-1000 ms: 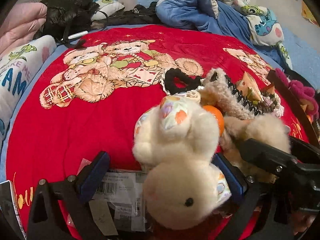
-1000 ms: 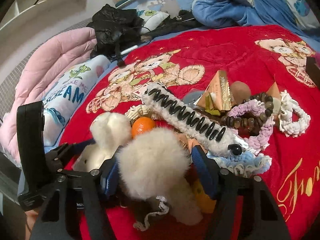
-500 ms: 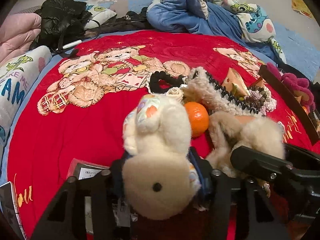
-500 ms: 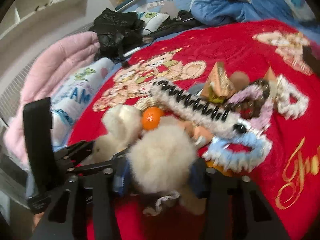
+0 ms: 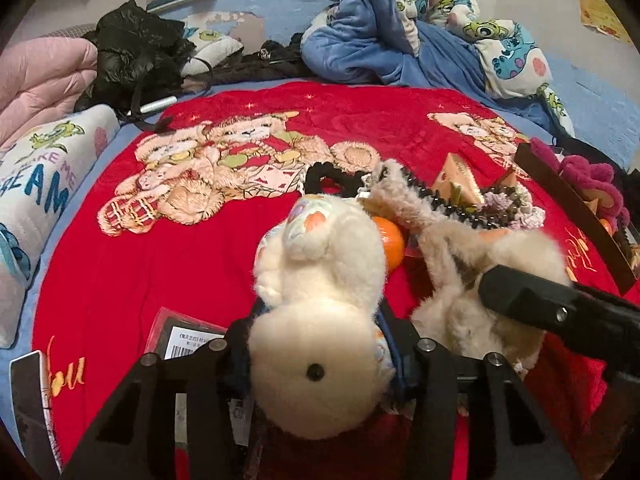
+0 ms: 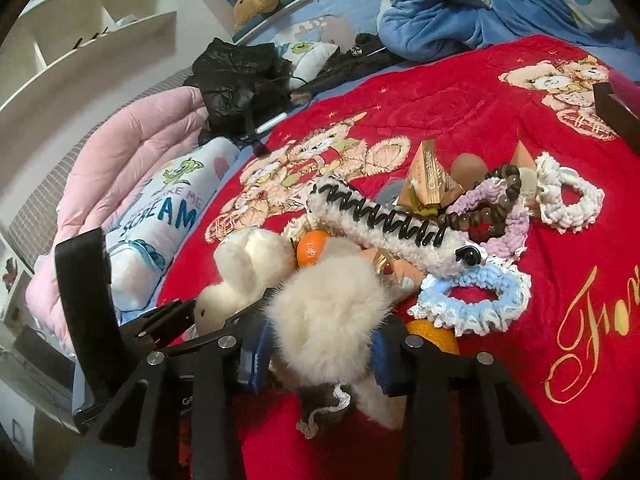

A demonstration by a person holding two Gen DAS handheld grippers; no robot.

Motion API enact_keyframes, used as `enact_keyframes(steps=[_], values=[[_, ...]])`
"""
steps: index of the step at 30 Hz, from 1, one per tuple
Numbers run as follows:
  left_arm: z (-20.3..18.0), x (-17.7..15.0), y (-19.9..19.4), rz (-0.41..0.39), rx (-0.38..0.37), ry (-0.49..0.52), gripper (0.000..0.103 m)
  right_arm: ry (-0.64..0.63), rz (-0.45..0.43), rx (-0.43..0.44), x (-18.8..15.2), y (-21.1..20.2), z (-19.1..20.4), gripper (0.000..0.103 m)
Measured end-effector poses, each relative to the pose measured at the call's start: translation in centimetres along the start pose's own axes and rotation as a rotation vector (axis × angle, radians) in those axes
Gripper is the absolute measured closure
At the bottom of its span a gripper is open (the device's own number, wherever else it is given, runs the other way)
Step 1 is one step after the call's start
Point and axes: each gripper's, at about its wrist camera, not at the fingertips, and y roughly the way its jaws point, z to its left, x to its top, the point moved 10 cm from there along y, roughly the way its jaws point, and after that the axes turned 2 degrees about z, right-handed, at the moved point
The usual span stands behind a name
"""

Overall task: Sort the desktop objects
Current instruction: 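Carry both plushes up and over to the dark box holding the pink plush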

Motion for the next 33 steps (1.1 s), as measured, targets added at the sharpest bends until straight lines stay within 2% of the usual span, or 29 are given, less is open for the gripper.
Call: enact_keyframes(steps=[8,14,18,25,33], values=[[0.6,0.1,-2.5,-0.049,-0.008,-0.019,0.052,0.006,-0.032,0.044,0.6,-1.2,0.7,0.064],[1.6,0.7,-4.1,-0.09,-0.014,-0.05,0.052,-0.027,-0.1,0.059,1.6,-3.2,1.5,0.064],[1.6,0.8,-5.5,-0.118,-0.028,-0.051,0.052,-0.065,-0.146,0.039,2.2,-4.5,1.8,0.064],[1.4,0.6,-6.4,-0.125,-0.054,-0.059,0.052,-0.059,-0.18,0.026,2.9,-5.7,1.1,0.064],[0.0,0.5,-7.4,-0.136,-0.069,-0.043,0.052,-0.08,-0.177,0.007,2.7,-5.9,1.5,0.064]])
